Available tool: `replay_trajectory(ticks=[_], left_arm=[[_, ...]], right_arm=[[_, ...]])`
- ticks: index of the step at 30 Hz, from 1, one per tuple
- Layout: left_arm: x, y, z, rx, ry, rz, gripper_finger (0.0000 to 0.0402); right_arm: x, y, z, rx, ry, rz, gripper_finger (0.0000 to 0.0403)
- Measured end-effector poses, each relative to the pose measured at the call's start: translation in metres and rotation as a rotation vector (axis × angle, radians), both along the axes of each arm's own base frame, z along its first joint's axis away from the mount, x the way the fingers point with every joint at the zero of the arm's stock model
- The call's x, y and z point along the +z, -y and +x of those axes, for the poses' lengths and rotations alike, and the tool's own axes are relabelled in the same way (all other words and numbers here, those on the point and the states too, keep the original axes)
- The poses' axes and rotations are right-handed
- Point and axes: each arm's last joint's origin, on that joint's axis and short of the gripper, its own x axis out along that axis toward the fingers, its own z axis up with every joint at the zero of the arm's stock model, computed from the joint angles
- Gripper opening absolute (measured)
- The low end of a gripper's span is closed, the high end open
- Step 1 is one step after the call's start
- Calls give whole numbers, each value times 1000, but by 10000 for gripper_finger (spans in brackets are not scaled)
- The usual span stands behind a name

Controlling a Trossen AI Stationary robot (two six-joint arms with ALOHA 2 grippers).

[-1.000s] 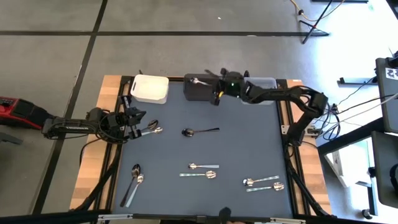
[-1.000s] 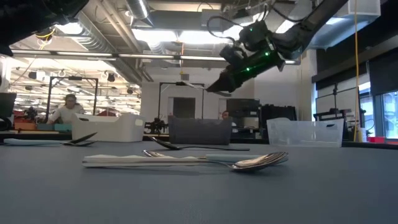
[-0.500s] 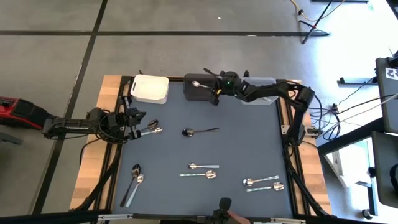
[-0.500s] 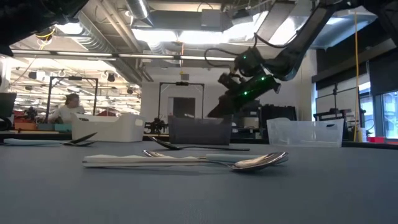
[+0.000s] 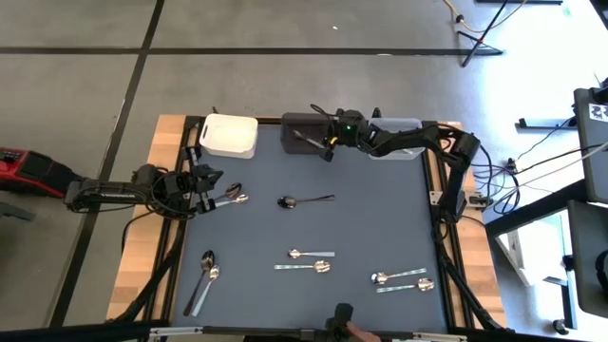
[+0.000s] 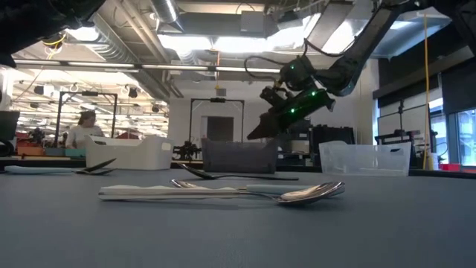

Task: Sort silverware by color (type)
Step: Put the top middle black spoon into the white bin

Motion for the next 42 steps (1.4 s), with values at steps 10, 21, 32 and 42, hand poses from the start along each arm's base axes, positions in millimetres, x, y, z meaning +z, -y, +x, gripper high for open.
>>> replay_trajectory(ticks=[10, 21, 32, 42], left_arm=[[0, 0, 0, 3, 6, 5, 4], [1, 0, 0, -1, 6, 7, 4], [1, 0, 0, 0, 7, 8, 4], [1, 0, 0, 0, 6, 7, 4]], right_arm=[[50, -62, 1, 275, -22, 100, 163], [10, -144, 21, 463, -158, 179, 163], [-55, -150, 34, 394, -227, 204, 163], [-67, -151, 35, 406, -251, 252, 80]])
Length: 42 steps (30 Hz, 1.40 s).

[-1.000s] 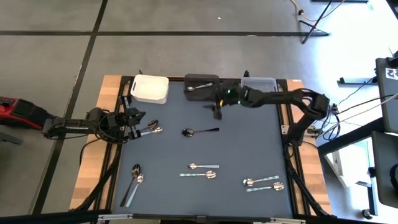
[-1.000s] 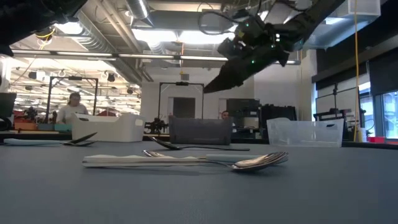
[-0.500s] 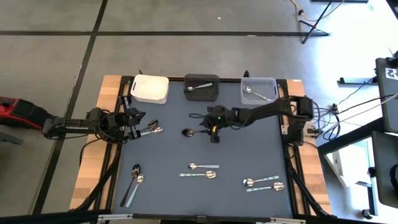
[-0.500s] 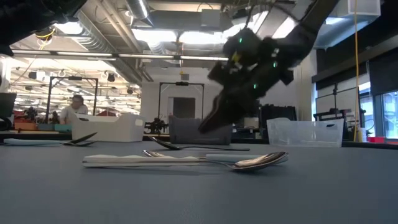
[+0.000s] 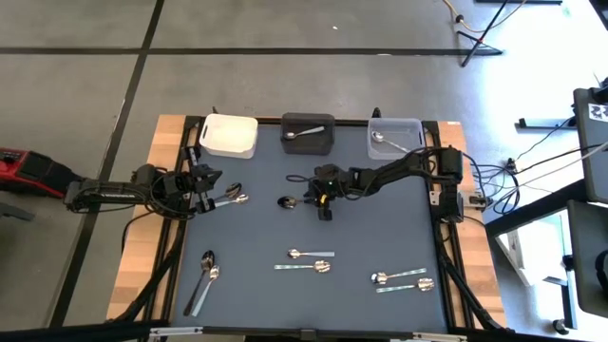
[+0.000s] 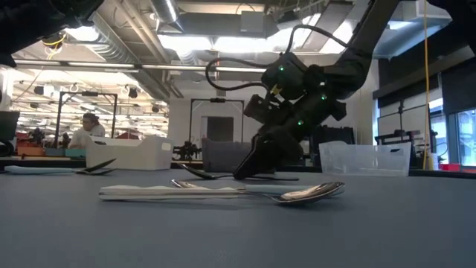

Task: Sort silverware by color (type)
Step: Put the top middle black spoon into the white bin

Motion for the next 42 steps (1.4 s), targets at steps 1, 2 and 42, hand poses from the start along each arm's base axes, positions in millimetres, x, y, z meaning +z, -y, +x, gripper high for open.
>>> replay_trajectory(ticks=[1, 2, 42], left_arm=[[0, 0, 0, 0, -2, 0, 4], [0, 0, 0, 0, -4, 0, 4], [-1, -11, 50, 171, -292, -284, 165]], right_arm=[[0, 0, 0, 1, -5, 0, 64], [-1, 0, -1, 4, -12, -3, 47], [140, -6, -54, -34, 718, -292, 1]])
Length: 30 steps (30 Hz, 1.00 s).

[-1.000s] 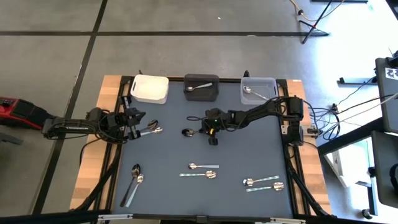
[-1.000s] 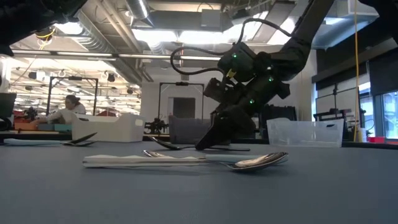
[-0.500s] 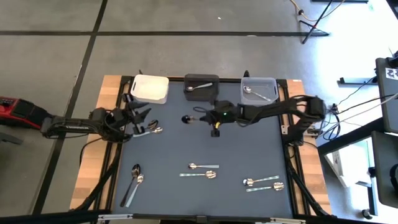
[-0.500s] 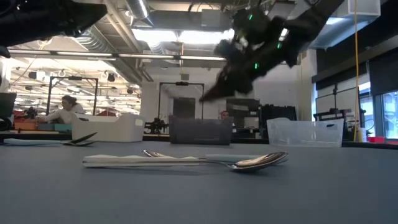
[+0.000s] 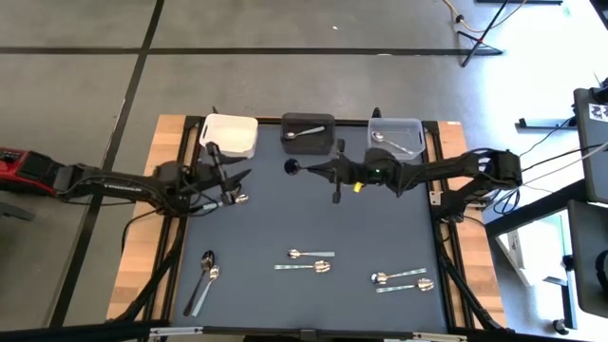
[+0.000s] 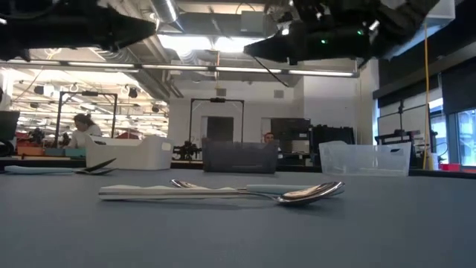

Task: Sort silverware by color (type)
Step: Put the top middle black spoon into the white bin

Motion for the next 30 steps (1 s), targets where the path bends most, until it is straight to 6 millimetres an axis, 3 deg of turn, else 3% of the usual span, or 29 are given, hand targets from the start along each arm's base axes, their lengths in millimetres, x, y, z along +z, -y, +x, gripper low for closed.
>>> replay_trajectory(ticks=[9, 22, 30], left_arm=[[6, -10, 53, -44, -137, -67, 165], [-3, -20, 143, -233, -173, -43, 165], [-2, -24, 170, -233, -116, -83, 165]], right_arm=[[-20, -4, -23, 10, 116, 22, 1], [-25, -6, -20, 91, 141, 41, 1], [-34, -5, -16, 102, 151, 59, 1]])
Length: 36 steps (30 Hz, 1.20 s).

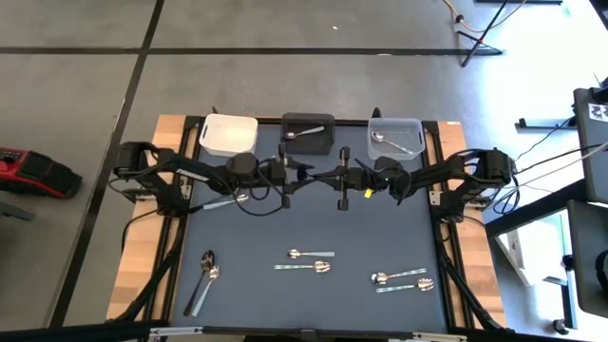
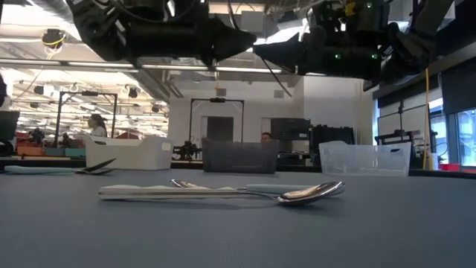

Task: Sort silverware by color (type)
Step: Put the top middle black spoon into the white bin

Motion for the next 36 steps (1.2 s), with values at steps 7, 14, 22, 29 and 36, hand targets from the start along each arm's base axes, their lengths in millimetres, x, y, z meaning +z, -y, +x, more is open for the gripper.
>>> replay_trajectory(ticks=[7, 14, 22, 29, 36], left_arm=[[1, 6, 2, -40, 16, -8, 159], [2, 10, 2, -43, 24, 11, 59], [1, 9, 2, -2, 15, 5, 14], [8, 7, -10, 129, -131, -11, 14], [36, -6, -40, 537, -462, 19, 13]], right_arm=[[0, 1, 0, -30, 1, 4, 1], [1, 0, 0, -21, 6, 6, 1], [1, 1, 0, -26, -18, 68, 29], [20, 2, -19, -158, -152, 72, 134], [31, 3, -40, -300, -291, 20, 178]])
